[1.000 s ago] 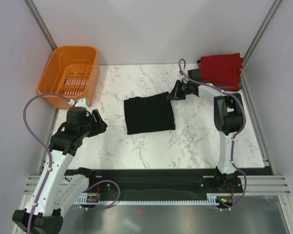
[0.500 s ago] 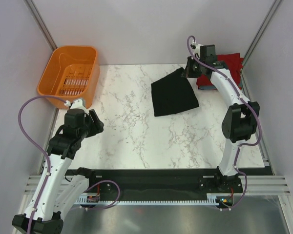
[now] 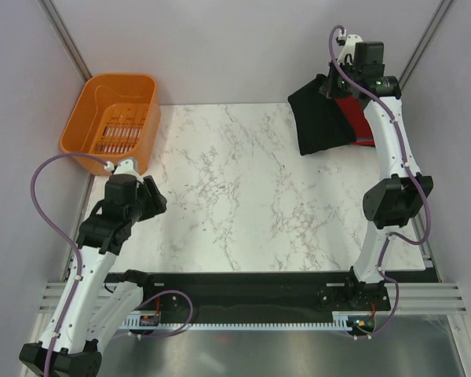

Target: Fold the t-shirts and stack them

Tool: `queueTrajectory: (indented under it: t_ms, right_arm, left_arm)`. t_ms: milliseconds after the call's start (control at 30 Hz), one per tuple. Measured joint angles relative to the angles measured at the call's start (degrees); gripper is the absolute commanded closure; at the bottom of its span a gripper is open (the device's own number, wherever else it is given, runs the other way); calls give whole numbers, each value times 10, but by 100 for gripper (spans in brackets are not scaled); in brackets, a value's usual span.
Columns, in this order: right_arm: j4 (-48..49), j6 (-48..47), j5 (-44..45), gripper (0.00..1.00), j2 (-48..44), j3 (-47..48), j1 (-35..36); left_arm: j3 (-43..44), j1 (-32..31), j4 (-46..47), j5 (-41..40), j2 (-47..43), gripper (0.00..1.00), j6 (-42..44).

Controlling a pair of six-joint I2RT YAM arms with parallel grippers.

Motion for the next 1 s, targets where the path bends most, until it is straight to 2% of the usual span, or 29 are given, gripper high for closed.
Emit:
queueTrajectory:
  t_ms: [400, 1000]
  right_arm:
    - [-20, 8, -21, 100, 0, 139, -73]
    - [4, 46, -80, 100, 71, 146, -159]
  left_arm:
    - [0, 0, 0, 0, 15, 38, 0]
    - [0, 0, 0, 0, 28, 38, 0]
